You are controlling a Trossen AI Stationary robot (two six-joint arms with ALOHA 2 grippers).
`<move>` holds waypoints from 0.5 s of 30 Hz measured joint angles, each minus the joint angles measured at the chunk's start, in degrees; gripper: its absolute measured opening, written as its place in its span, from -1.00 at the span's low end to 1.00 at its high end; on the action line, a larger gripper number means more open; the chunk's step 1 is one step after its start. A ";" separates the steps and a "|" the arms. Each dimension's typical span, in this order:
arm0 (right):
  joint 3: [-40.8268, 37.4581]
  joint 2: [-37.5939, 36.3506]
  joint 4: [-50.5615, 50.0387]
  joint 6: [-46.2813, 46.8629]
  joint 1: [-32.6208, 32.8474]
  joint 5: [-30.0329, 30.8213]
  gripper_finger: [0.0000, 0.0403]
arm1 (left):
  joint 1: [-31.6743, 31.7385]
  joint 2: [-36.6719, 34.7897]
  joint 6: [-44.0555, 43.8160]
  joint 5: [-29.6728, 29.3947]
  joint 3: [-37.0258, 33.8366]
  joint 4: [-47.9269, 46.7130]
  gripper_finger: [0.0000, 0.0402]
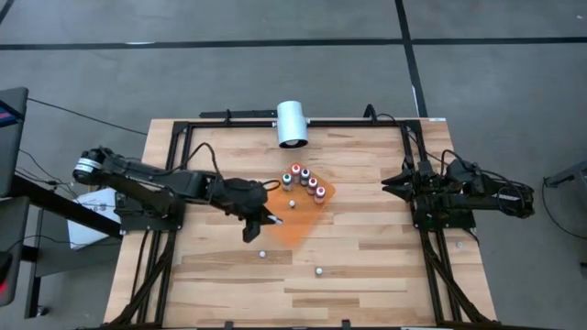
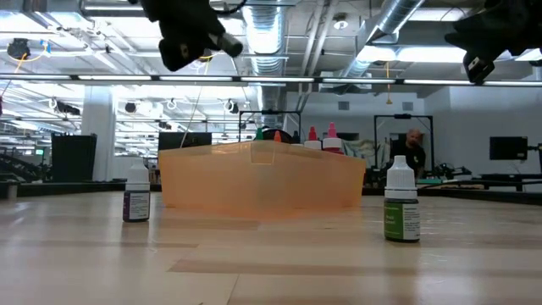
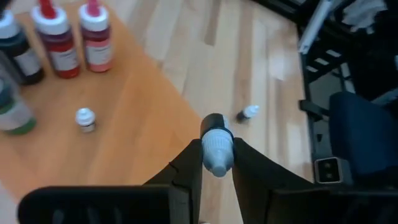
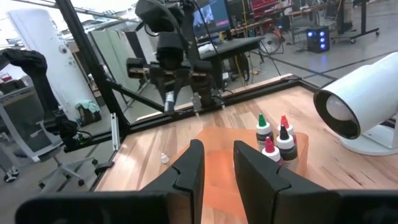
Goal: Pick & Place food coloring
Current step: Put the small green food coloring bottle into the orange bin
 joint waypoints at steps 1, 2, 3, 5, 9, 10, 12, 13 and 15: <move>0.00 0.01 0.00 0.00 0.00 0.00 -0.63 | 0.70 0.61 0.36 -0.02 0.60 -0.89 -0.69; 0.00 0.00 0.00 0.00 0.00 0.00 -0.63 | 1.36 1.38 1.12 -0.02 1.53 -2.09 -0.69; 0.00 0.02 0.00 0.00 0.00 0.00 -0.63 | 1.80 2.31 2.17 -0.18 2.62 -4.03 -0.69; 0.00 0.00 0.02 0.00 0.00 0.01 -0.63 | 2.68 5.34 4.79 -1.11 5.94 -8.00 -0.69; 0.00 0.02 0.02 0.02 -0.07 0.02 -0.63 | 4.06 13.38 10.99 -2.46 15.14 -17.94 -0.69; 0.00 0.02 0.02 0.02 -0.04 0.02 -0.63 | 4.60 15.59 12.18 -2.67 17.64 -20.90 -0.69; 0.00 0.00 0.02 0.02 -0.07 0.02 -0.63 | 5.63 19.85 14.06 -4.15 22.39 -27.95 -0.69; 0.00 0.02 0.02 0.02 -0.04 0.01 -0.63 | 6.25 21.84 14.79 -5.01 24.56 -30.94 -0.69; 0.00 0.00 0.02 0.01 -0.04 0.00 -0.63 | 7.34 25.28 15.66 -6.41 27.98 -35.51 -0.69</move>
